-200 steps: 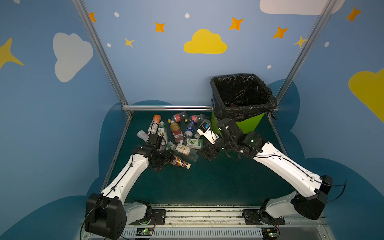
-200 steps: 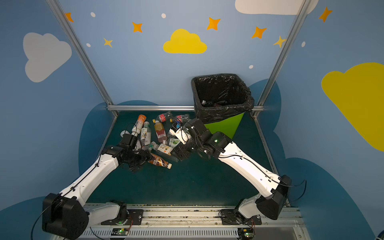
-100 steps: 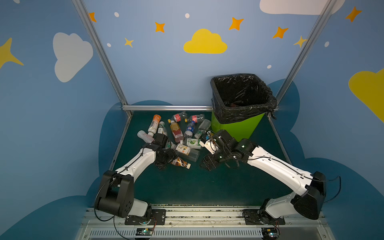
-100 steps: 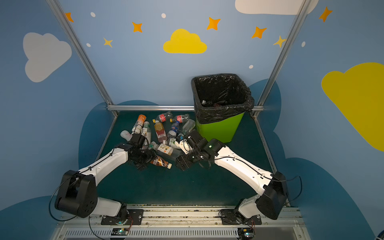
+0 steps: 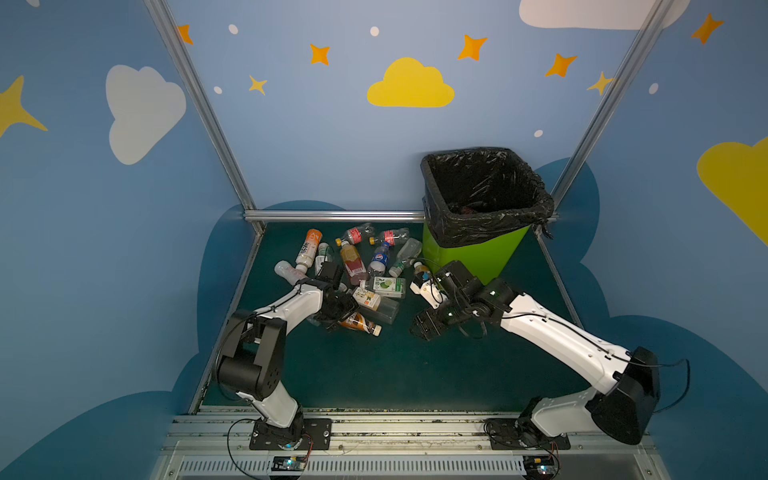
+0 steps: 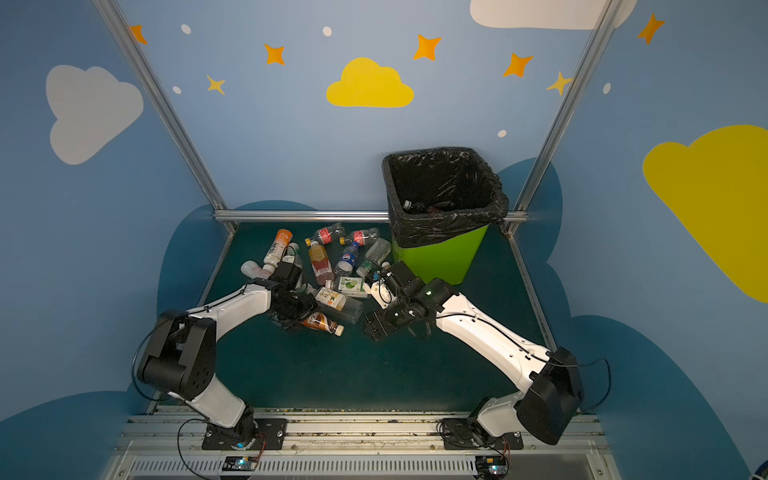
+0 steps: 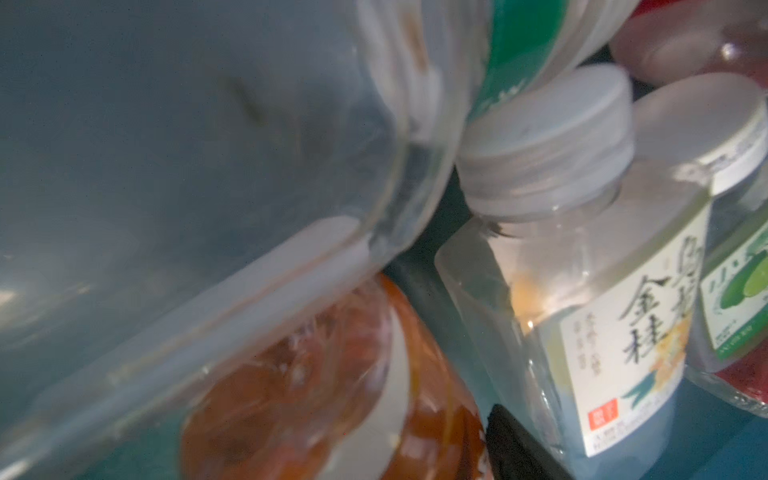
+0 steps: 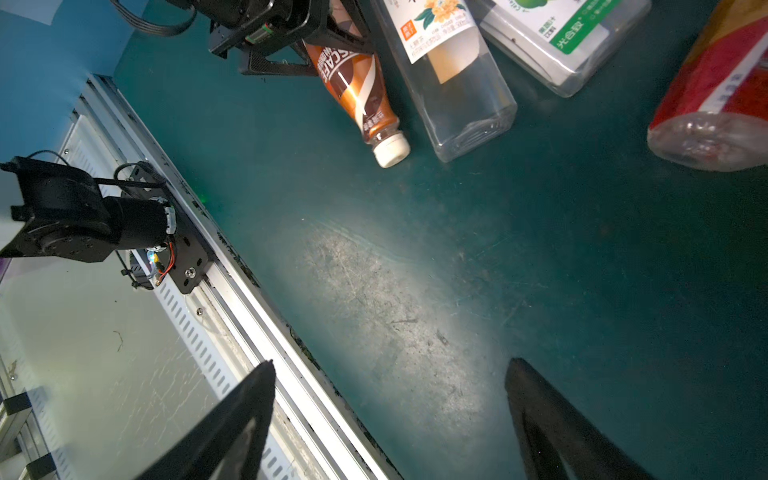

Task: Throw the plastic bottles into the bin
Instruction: 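Grasp the brown Nescafe bottle with left gripper while right arm returns, then lift the Nescafe bottle over the bin and open the left gripper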

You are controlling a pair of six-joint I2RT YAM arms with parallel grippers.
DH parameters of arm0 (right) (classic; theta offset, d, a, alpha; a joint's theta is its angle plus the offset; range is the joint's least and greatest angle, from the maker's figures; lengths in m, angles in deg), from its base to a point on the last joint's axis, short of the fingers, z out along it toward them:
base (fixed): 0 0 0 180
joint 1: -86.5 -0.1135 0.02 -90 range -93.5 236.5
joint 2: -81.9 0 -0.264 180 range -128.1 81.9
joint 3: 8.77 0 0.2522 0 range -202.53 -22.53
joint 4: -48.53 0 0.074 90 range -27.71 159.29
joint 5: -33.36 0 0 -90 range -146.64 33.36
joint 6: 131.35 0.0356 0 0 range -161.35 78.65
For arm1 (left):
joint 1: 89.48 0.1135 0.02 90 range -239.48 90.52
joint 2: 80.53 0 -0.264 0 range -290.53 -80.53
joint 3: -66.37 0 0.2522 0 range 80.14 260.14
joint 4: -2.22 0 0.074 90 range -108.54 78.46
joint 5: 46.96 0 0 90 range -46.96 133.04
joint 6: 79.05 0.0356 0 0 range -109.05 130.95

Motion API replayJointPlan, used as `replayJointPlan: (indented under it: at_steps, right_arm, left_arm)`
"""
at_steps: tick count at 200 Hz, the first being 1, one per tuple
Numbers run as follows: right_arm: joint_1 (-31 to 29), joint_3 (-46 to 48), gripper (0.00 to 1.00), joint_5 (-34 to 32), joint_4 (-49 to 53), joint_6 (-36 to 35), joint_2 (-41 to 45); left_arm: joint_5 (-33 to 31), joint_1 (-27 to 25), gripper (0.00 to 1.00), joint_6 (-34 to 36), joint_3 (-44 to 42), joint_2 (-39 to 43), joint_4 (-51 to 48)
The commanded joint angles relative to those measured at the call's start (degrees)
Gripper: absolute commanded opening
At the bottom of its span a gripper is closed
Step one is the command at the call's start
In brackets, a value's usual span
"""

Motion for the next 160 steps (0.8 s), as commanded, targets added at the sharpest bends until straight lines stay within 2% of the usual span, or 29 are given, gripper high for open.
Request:
replayJointPlan:
  at_steps: [1,14,32,66,94,97,131,160]
  right_arm:
    - [1.1,0.8,0.87,0.2,1.1,0.3,2.3]
    - [1.7,1.2,0.87,0.1,1.2,0.5,3.0]
    - [2.4,1.5,0.87,-0.2,1.4,0.8,4.0]
    - [3.3,3.4,0.87,-0.9,-0.3,3.4,5.7]
    - [3.5,6.8,0.87,-0.1,-2.4,5.2,6.3]
    - [3.5,7.1,0.87,0.0,-2.5,5.4,6.3]
    - [3.5,11.4,0.86,-1.6,-5.3,8.9,7.1]
    - [3.5,13.8,0.86,-2.7,-7.7,10.6,8.8]
  left_arm:
    - [-1.0,-0.4,0.68,1.7,1.9,-1.6,-1.3]
    - [-1.0,-0.5,0.63,2.4,2.5,-1.8,-2.1]
    - [-1.2,-0.6,0.62,3.1,3.6,0.2,-4.2]
    - [-1.3,-0.2,0.62,5.0,8.4,8.7,-11.5]
    - [-1.3,2.0,0.62,5.0,14.4,16.4,-15.1]
    - [-2.9,2.3,0.62,4.9,15.0,17.3,-14.9]
    - [-5.6,4.3,0.62,6.5,22.7,26.0,-6.3]
    - [-5.6,3.9,0.61,6.3,24.2,30.0,15.8]
